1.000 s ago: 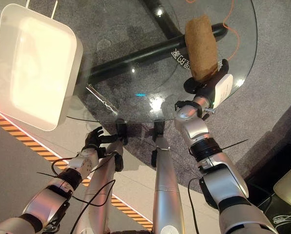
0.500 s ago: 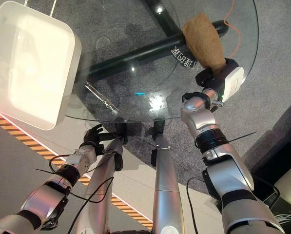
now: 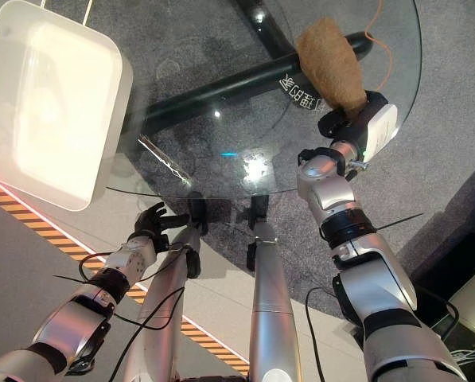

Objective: Wipe the table with a cloth and put it in the basket.

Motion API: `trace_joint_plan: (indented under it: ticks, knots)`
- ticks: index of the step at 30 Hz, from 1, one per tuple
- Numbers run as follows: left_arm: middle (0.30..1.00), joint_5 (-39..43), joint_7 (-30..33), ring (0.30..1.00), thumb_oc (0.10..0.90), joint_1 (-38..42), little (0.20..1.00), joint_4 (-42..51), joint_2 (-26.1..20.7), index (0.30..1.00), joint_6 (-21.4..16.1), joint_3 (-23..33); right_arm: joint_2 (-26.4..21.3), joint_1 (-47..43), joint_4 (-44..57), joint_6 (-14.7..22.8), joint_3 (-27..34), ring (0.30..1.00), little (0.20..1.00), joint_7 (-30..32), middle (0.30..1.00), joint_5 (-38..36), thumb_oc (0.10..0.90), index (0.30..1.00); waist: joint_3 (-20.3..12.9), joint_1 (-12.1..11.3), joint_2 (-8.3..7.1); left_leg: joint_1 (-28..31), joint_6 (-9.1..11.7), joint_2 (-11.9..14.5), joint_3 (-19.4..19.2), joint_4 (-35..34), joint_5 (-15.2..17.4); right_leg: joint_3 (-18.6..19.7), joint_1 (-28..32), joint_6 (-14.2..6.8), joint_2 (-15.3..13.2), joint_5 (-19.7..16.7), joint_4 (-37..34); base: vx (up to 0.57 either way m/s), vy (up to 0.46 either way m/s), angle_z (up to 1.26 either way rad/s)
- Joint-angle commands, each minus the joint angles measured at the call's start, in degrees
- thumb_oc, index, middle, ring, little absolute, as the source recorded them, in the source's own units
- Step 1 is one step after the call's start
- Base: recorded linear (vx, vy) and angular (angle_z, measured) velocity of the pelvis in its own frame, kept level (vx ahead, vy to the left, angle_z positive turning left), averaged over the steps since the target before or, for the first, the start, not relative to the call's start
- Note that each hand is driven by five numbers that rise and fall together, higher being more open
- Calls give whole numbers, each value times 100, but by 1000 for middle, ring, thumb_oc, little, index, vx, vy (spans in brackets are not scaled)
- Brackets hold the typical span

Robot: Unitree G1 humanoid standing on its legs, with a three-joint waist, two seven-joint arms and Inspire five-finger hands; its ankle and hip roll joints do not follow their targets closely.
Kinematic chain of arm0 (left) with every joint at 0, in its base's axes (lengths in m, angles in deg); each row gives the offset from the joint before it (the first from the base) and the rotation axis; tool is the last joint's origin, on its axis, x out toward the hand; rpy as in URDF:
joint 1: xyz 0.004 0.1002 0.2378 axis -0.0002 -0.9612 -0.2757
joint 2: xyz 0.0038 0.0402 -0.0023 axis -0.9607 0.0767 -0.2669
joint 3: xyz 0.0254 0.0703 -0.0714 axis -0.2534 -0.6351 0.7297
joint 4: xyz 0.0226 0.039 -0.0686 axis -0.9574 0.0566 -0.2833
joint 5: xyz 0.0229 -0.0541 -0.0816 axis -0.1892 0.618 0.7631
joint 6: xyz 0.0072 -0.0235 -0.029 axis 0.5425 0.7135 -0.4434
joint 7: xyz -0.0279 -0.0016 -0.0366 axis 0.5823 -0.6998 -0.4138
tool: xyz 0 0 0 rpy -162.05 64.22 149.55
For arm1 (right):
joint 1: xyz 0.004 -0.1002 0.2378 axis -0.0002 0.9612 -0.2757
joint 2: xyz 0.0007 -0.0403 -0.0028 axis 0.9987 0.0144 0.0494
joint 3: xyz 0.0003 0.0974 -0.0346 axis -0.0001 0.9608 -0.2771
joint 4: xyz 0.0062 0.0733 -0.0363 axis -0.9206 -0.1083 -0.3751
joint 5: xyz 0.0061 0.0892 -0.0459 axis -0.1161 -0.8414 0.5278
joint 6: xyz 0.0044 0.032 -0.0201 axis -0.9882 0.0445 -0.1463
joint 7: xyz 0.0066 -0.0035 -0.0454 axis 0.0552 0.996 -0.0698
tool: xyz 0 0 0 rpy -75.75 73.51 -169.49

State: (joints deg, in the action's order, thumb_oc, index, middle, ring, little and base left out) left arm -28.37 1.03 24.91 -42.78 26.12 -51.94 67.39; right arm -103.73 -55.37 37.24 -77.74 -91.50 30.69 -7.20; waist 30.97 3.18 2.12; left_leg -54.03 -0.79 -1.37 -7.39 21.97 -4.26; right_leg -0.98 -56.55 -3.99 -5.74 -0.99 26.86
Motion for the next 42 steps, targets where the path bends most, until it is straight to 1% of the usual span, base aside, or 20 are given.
trace_joint_plan:
  ticks: [1,2,4,6,9,10,11,16,22,25,28,29,30,31,33,35,36,37,39,42]
  knots:
    - [900,65,47,900,800,-317,900,-1,73,900,0,119,-461,-467,1307,272,-204,300,200,-259,300,986,100,300,-117,-91,142,63,139,-314,314,401,657,-82,33,-81,418,82,-90,0,0,0]
    - [900,49,30,900,800,-366,900,49,69,900,-9,140,-470,-441,1533,265,-199,300,200,-370,300,1193,100,300,-117,-93,145,73,137,-318,316,392,658,-77,43,-85,416,85,-102,0,0,0]
    - [900,14,34,900,800,-416,900,88,87,900,-18,158,-463,-396,1742,259,-185,300,200,-478,300,1354,100,300,-117,-93,147,81,133,-324,318,392,667,-73,47,-92,418,93,-97,0,0,0]
    - [900,-30,85,900,800,-465,900,162,131,900,-15,175,-423,-324,2066,226,-179,300,200,-746,300,1752,100,300,-117,-89,149,87,123,-338,318,390,670,-68,49,-97,420,97,-95,0,0,0]
    - [900,-78,98,900,800,-517,900,235,151,900,-12,211,-396,-272,2412,203,-240,300,200,-1141,300,2130,100,300,-117,-91,151,99,120,-345,313,370,662,-68,61,-102,410,98,-115,-1,11,1]
    - [900,-140,95,900,800,-564,900,274,180,900,-20,241,-352,-231,2589,166,-291,300,200,-1431,300,2362,100,300,-117,-100,152,108,118,-360,311,365,660,-67,74,-107,407,101,-124,0,0,0]
    - [900,-147,95,900,800,-574,900,281,187,900,-25,244,-342,-221,2618,179,-302,300,200,-1511,300,2410,100,300,-117,-101,152,110,117,-361,310,364,659,-67,77,-109,406,101,-127,-1,25,5]
    - [900,-191,77,900,800,-574,900,301,227,900,-52,238,-236,-200,2762,-15,-597,300,200,-2139,300,2663,100,300,-117,-135,153,142,102,-387,304,314,639,-97,103,-116,372,90,-170,-5,18,8]
    - [900,-181,27,900,800,-538,900,265,218,900,-82,227,-105,-164,2693,-190,-861,300,200,-2458,300,2786,100,300,-117,-168,153,117,97,-395,280,314,627,-132,88,-125,342,79,-179,-2,8,2]
    - [900,-177,30,900,800,-532,900,245,219,900,-98,202,-51,-163,2600,-346,-988,300,200,-2588,300,2873,100,300,-117,-194,156,116,92,-411,286,300,625,-151,85,-136,329,76,-186,2,9,5]
    - [900,-164,-2,900,800,-508,900,186,204,900,-128,200,-21,-231,2433,-490,-1170,300,200,-2975,300,2978,100,300,-117,-226,152,97,85,-414,284,287,617,-175,63,-143,319,69,-185,2,12,5]
    - [900,-173,-14,900,800,-501,900,179,195,900,-124,207,-21,-240,2406,-484,-1213,300,200,-3081,300,3007,100,300,-117,-232,148,95,83,-416,284,283,615,-181,62,-145,317,67,-190,1,-1,4]
    - [900,-184,-60,900,800,-498,900,179,154,900,-111,212,-48,-262,2401,-350,-1340,300,200,-3500,300,3041,100,300,-117,-246,140,92,84,-424,286,274,612,-193,65,-151,310,60,-210,0,0,0]
    - [900,-190,-76,900,800,-502,900,186,140,900,-111,215,-64,-282,2427,-253,-1404,300,200,-3790,300,3041,100,300,-117,-253,137,83,88,-427,285,280,611,-196,59,-154,307,59,-209,0,0,0]
    - [900,-202,-98,900,800,-509,900,186,121,900,-123,209,-88,-308,2486,-131,-1510,300,200,-4218,300,3054,100,300,-117,-262,129,77,94,-430,286,282,609,-204,57,-160,301,58,-213,0,0,0]
    - [900,-217,-159,900,800,-528,900,192,69,900,-138,196,-164,-359,2648,-2,-1743,300,200,-4936,300,3015,100,300,-117,-283,114,86,103,-433,290,257,594,-238,71,-170,283,52,-234,0,0,0]
    - [900,-230,-187,900,800,-532,900,193,48,900,-140,191,-199,-390,2708,13,-1829,300,200,-5141,300,2963,100,300,-117,-294,107,85,107,-436,292,255,591,-255,74,-172,273,51,-240,-6,-45,2]
    - [900,-238,-239,900,800,-557,900,219,-12,900,-141,172,-290,-431,2842,118,-1990,300,200,-5557,300,2854,100,300,-117,-315,93,82,113,-442,301,253,585,-283,81,-178,259,46,-252,-5,-40,2]
    - [900,-239,-274,900,800,-585,900,241,-64,900,-148,156,-372,-461,2968,129,-2113,300,200,-5752,300,2733,100,300,-117,-328,78,82,116,-441,308,244,579,-309,84,-184,250,44,-253,-5,-35,5]
    - [900,-244,-317,900,800,-664,900,300,-126,900,-183,110,-475,-493,3105,275,-2275,300,200,-6127,300,2556,100,300,-117,-359,61,67,124,-448,331,245,569,-343,77,-196,244,42,-246,-1,-29,9]
